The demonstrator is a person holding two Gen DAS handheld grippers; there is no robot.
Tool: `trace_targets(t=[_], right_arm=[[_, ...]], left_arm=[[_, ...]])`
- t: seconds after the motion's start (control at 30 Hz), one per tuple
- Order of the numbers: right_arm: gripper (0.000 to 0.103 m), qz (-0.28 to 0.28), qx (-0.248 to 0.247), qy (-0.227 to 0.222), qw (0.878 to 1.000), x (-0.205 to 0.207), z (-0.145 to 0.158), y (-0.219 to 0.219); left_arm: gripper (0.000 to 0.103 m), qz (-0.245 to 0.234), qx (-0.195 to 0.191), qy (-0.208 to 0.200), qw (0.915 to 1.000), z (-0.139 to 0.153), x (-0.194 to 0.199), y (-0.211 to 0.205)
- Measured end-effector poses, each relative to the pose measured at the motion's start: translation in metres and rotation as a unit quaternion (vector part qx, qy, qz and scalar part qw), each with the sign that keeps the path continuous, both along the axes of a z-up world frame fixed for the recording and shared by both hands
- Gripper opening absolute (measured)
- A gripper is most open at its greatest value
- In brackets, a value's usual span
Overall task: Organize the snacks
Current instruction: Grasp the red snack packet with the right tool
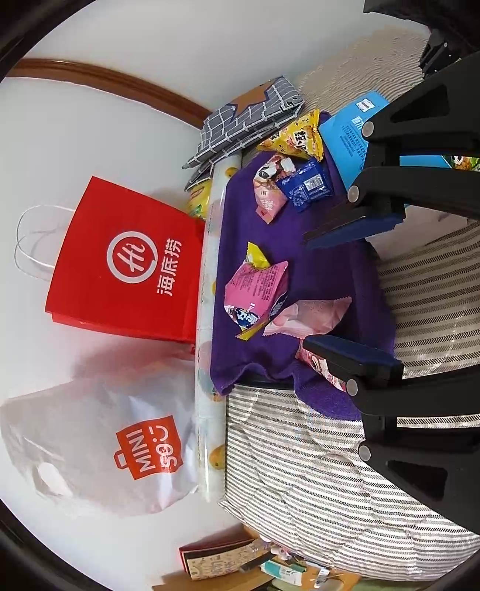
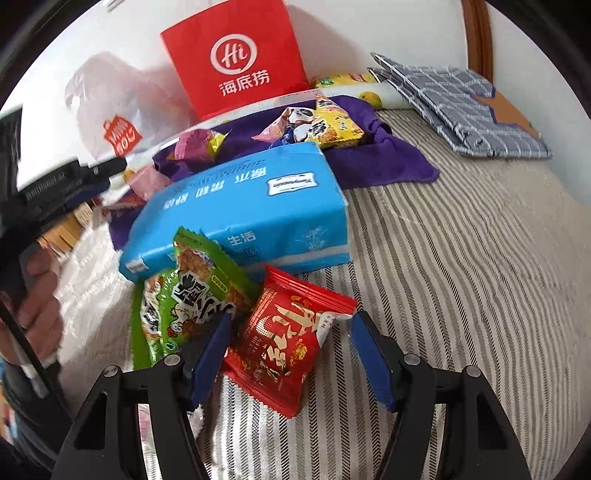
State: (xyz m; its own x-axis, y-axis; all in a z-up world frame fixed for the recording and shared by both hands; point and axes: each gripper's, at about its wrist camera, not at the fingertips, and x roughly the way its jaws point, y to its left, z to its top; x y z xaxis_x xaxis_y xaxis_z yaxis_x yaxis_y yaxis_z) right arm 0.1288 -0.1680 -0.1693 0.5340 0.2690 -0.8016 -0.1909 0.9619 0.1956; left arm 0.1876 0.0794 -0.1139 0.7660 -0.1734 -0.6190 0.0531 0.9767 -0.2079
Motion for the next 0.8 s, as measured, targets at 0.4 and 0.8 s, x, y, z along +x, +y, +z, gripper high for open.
trace_targets(t=[0.4,0.8], right_arm=[[0.060,0.004,-0.038,-0.017,0.999,0.000,-0.001,-0.005],[0.046,-0.026,-0.040,-0.011,0.999,0.002,0.002,-0.051]], left_arm=[[0.049,-0.004,0.000,0.007,1.0000,-0.003,0.002,-0.002],[0.049,-0.010,0.016,0.012,0.9997,-0.010,0.004,-0.010]])
